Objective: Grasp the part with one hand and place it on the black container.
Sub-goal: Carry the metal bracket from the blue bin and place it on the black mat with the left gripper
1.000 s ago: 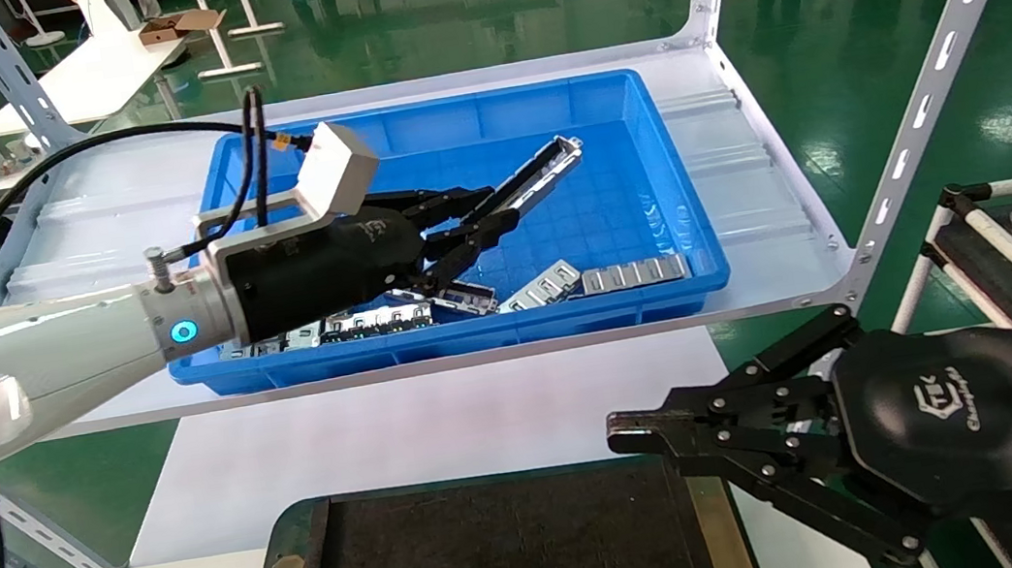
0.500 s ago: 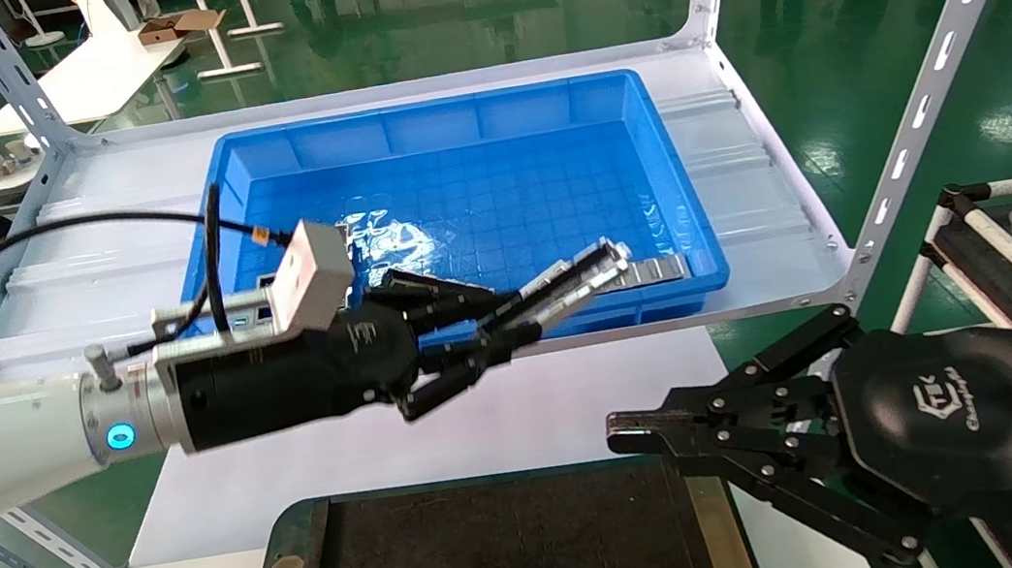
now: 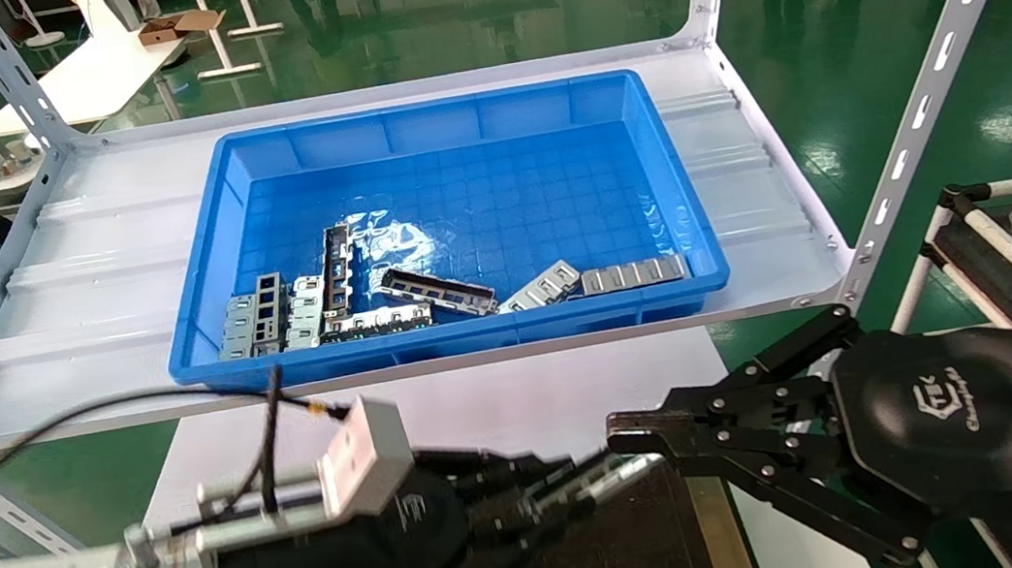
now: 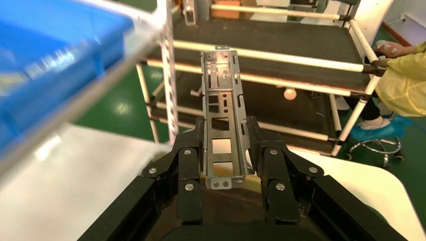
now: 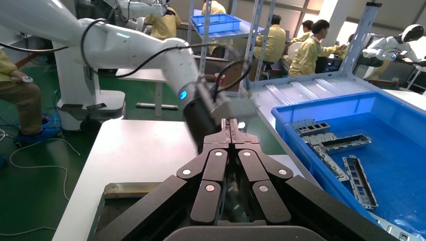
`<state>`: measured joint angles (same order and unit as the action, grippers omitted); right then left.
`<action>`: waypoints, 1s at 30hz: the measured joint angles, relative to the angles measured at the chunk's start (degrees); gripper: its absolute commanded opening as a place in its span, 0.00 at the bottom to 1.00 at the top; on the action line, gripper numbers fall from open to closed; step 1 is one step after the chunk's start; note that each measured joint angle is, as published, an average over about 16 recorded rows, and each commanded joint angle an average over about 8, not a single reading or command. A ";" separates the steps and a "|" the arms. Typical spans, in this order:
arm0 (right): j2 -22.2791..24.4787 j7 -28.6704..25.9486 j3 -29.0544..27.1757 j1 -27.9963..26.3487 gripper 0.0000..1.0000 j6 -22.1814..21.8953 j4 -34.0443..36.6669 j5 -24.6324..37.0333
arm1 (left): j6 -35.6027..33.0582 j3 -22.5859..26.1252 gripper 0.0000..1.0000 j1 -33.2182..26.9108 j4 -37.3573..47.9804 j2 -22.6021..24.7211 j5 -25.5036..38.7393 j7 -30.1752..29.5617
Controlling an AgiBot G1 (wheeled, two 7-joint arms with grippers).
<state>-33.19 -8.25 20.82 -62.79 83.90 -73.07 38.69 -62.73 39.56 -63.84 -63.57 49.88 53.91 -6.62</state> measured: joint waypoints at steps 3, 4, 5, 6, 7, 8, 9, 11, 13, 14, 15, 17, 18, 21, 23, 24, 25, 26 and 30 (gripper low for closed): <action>0.00 0.00 0.00 0.00 0.00 0.00 0.00 0.00 | 4.22 0.67 0.00 4.06 -4.34 -1.00 0.75 -2.24; 0.00 0.00 0.00 0.00 0.00 0.00 0.00 0.00 | 5.65 0.90 0.00 5.32 -5.50 -1.20 1.03 -2.94; 0.00 0.00 0.00 0.00 0.00 0.00 0.00 0.00 | 7.09 1.14 0.00 6.54 -6.53 -1.35 1.32 -3.63; 0.00 0.00 0.00 0.00 0.00 0.00 0.00 0.00 | 8.58 1.39 0.00 7.75 -7.42 -1.44 1.61 -4.32; 0.00 0.00 0.01 0.00 0.00 0.00 0.00 0.00 | 10.03 1.64 0.00 8.86 -8.17 -1.47 1.94 -4.95; 0.00 0.00 0.01 0.00 0.00 0.00 0.00 0.00 | 11.49 1.90 0.00 9.93 -8.80 -1.45 2.27 -5.57; 0.00 0.00 0.01 0.00 0.00 0.00 0.00 0.00 | 12.97 2.17 0.00 10.97 -9.32 -1.37 2.64 -6.16; 0.00 0.00 0.01 0.00 0.00 0.00 0.00 -0.01 | 15.89 2.69 0.00 12.84 -10.05 -1.08 3.39 -7.24; 0.00 0.01 0.01 0.00 0.00 0.00 0.00 -0.01 | 18.85 3.21 0.00 14.57 -10.42 -0.61 4.13 -8.33; 0.00 0.01 0.01 0.00 0.00 0.00 0.00 -0.01 | 20.34 3.46 0.00 15.35 -10.50 -0.32 4.51 -8.86; 0.00 0.01 0.01 0.00 0.00 0.00 0.00 -0.01 | 21.88 3.71 0.00 16.12 -10.51 0.01 4.89 -9.39; 0.01 0.01 0.01 0.00 0.00 -0.01 0.00 -0.01 | 24.96 4.18 0.00 17.46 -10.39 0.78 5.63 -10.45; 0.01 0.01 0.01 0.00 0.00 -0.01 0.00 -0.01 | 26.54 4.42 0.00 18.08 -10.27 1.22 6.01 -10.98; 0.01 0.01 0.02 0.00 0.00 -0.01 0.00 -0.01 | 31.19 5.13 0.00 19.68 -9.76 2.67 7.11 -12.61; 0.01 0.01 0.02 -0.01 0.00 -0.01 0.00 -0.01 | 34.19 5.60 0.00 20.54 -9.34 3.72 7.72 -13.78; 0.01 0.01 0.02 -0.01 0.00 -0.01 0.00 -0.01 | 35.70 5.83 0.00 20.93 -9.08 4.29 7.98 -14.42; 0.01 0.01 0.02 -0.01 0.00 -0.01 0.00 -0.01 | 37.17 6.07 0.00 21.28 -8.81 4.87 8.20 -15.08; 0.01 0.01 0.02 -0.01 0.00 -0.01 0.00 -0.01 | 38.62 6.31 0.00 21.60 -8.51 5.45 8.40 -15.76; 0.01 0.01 0.02 -0.01 0.00 -0.01 0.00 -0.02 | 44.24 7.36 0.00 22.62 -7.21 7.89 8.94 -18.58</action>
<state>-33.18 -8.24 20.85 -62.80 83.89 -73.07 38.67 -18.49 46.92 -41.22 -70.78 57.78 62.85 -25.20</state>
